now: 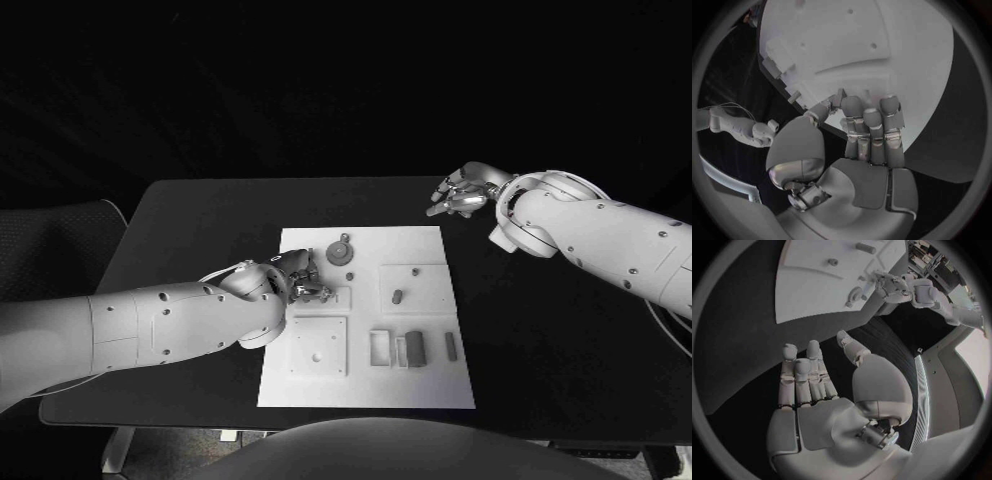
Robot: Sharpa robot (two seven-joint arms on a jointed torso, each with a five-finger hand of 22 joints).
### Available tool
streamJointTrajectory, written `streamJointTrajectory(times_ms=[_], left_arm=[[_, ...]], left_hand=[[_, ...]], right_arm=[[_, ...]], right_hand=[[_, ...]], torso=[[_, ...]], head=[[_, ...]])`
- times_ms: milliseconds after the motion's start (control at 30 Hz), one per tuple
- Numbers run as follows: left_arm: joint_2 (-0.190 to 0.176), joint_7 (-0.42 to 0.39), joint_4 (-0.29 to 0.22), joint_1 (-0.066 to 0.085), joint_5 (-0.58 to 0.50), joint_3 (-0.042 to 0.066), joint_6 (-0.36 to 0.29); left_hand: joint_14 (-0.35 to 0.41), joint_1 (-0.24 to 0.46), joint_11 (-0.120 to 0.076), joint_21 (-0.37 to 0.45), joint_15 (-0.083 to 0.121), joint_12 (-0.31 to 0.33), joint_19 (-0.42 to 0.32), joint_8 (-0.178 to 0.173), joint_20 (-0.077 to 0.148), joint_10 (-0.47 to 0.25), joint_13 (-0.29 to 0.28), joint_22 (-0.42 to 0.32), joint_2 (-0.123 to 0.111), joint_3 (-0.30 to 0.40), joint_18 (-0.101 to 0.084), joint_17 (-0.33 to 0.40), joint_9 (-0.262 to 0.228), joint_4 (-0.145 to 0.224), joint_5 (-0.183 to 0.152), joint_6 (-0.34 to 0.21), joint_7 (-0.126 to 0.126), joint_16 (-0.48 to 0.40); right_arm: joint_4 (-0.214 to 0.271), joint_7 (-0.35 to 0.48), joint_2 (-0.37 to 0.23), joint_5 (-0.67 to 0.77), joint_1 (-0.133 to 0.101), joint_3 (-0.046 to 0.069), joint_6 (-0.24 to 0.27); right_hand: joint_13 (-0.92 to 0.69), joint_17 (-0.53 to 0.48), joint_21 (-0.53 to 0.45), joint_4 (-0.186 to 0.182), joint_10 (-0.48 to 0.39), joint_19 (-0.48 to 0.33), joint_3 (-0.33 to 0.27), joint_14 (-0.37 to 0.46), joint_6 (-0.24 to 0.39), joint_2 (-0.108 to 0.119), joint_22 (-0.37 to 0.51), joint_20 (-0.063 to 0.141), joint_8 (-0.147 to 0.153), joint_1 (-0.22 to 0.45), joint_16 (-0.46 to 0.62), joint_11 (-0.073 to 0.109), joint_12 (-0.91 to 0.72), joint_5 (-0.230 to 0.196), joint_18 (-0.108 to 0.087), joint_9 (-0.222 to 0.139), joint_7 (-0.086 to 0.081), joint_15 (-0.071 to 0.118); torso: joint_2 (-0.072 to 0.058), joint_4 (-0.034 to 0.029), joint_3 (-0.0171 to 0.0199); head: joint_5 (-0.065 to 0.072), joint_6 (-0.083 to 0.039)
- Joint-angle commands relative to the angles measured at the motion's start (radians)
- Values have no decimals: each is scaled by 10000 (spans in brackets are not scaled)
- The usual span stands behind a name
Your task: Assemble the parts on the task board
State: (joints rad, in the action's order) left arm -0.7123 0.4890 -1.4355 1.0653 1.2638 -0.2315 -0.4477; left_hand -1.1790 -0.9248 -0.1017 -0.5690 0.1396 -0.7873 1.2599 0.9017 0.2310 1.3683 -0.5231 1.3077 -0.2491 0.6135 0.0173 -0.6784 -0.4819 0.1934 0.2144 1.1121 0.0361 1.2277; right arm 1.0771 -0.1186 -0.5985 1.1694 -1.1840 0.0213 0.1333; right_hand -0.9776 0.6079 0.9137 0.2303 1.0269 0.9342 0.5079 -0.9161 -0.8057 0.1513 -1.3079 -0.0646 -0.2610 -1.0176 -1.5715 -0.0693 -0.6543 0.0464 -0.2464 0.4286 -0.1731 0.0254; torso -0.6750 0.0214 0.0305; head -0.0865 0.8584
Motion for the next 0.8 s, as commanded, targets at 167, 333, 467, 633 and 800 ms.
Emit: streamJointTrajectory(times_ms=[167,333,467,633,800], left_arm=[[55,-173,-10,-108,-101,-59,428],[52,-168,-15,-112,-84,-59,438],[47,-164,-10,-114,-76,-59,450],[38,-178,-25,-117,-76,-59,481],[12,-205,-55,-122,-76,-58,545]], left_hand=[[71,-24,-7,103,13,-69,-87,43,51,-57,13,186,-96,133,267,13,22,62,-131,-75,7,55],[76,-56,-5,103,13,-76,-92,48,51,-59,17,189,-135,123,266,16,27,76,-217,-78,9,61],[81,-109,-5,104,14,-80,-94,52,53,-61,21,189,-110,140,269,20,32,87,-255,-80,11,66],[82,-114,-3,103,14,-82,-95,54,52,-62,22,190,-121,135,267,20,34,90,-265,-81,10,68],[90,-80,4,104,10,-85,-102,56,45,-68,28,190,-181,97,259,25,41,72,-338,-87,5,73]], right_arm=[[18,38,-3,37,4,3,-136],[17,36,-6,37,5,3,-137],[18,38,-3,37,5,3,-142],[15,36,-5,37,6,3,-144],[18,39,-6,37,9,3,-157]], right_hand=[[15,-13,-45,-66,-34,-62,9,7,0,-24,-131,1,-5,90,21,-6,-51,45,-154,-17,-86,87],[15,-14,-45,-68,-35,-62,8,7,0,-23,-132,1,-4,91,21,-6,-51,45,-154,-17,-87,87],[16,-14,-46,-71,-35,-62,7,8,1,-20,-132,2,-4,93,21,-7,-52,45,-154,-18,-87,87],[16,-14,-46,-75,-36,-63,6,8,1,-21,-132,1,-5,95,21,-7,-52,45,-154,-19,-87,87],[17,-15,-47,-81,-36,-63,5,8,1,-22,-132,1,-5,100,20,-7,-53,45,-154,-19,-87,87]], torso=[[0,-1,0],[0,3,-1],[-1,4,0],[0,4,-2],[0,2,0]], head=[[6,-6],[-4,-9],[4,-9],[5,-12],[4,-22]])
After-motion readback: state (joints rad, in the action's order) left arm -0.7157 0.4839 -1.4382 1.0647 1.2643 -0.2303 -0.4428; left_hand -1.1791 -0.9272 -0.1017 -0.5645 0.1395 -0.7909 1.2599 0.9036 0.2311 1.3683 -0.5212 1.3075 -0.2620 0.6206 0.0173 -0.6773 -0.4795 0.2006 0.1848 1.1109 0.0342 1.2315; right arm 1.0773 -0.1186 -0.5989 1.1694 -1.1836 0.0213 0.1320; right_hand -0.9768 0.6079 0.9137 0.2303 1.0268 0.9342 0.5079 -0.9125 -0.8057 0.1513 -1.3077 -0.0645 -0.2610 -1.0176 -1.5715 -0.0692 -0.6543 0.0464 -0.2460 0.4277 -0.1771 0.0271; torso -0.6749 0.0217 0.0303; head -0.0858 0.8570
